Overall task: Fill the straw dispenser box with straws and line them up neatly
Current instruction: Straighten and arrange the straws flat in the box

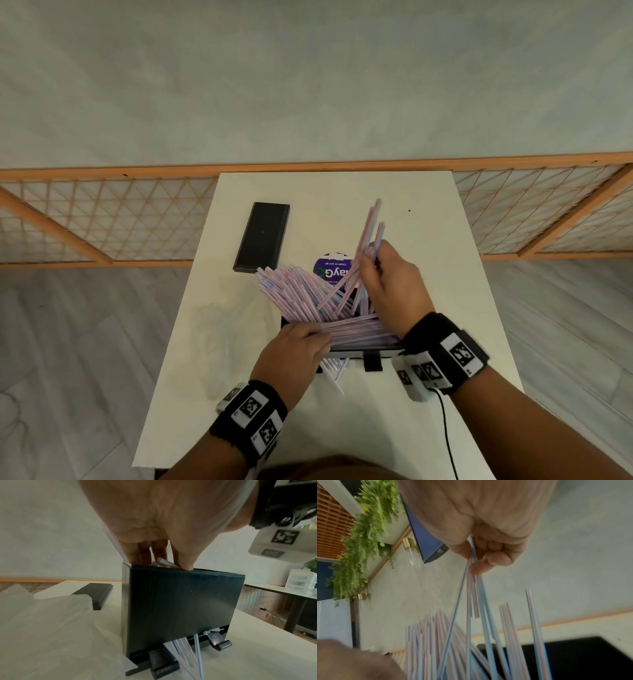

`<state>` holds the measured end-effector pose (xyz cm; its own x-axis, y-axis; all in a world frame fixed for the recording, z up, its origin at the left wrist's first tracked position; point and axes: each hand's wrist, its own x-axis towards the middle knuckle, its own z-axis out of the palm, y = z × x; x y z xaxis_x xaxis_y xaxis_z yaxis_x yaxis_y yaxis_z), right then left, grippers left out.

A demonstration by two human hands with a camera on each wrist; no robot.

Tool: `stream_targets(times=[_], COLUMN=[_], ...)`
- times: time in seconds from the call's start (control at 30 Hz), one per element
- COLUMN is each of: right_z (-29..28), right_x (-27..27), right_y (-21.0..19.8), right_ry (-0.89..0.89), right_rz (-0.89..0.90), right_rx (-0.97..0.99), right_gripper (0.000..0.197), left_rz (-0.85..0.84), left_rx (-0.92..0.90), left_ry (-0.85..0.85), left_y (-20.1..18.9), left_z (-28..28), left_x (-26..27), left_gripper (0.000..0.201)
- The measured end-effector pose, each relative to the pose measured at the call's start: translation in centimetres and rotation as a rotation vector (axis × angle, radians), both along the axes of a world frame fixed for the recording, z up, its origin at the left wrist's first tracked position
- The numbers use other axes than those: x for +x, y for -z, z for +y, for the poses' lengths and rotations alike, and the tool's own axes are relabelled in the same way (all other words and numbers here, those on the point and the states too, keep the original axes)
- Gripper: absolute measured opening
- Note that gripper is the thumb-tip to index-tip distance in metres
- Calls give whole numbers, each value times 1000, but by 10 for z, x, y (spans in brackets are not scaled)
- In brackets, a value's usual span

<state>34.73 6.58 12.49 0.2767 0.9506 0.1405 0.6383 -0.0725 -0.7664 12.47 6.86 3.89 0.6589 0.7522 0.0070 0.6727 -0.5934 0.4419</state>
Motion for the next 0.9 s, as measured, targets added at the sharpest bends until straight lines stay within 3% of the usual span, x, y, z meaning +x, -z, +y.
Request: stream_targets(times=[0.07,0.2,0.3,0.4,0.6,0.8,0.9], right_z=[-4,-9,-6,-3,-1,-4,-6], right_x=[5,10,6,-5,-31,-35,-24], right_y=[-16,-33,-26,-3,45,58,66], right_ry=[-62,-265,-391,-479,-595,-599,-542], right_rz=[-26,-271,-534,-649,-649,-420,-396], right_rx=[47,84,76,1,-135,-232,-255], right_gripper=[18,10,8,8,13,37,41], left_rz=[17,60,-10,-122,-134,-193,-237], left_rx=[-35,-159,-218,-250,-130,-180,-132], left_ry=[10,35,-21,-124,-244,-268,-327], left_y=[-2,-8,-7,-6,-14,-21,-24], left_z=[0,7,10,7,4,1,3], left_x=[0,0,-3,-7,-15,-23,-24], left_gripper=[41,43,41,43,40,7,21])
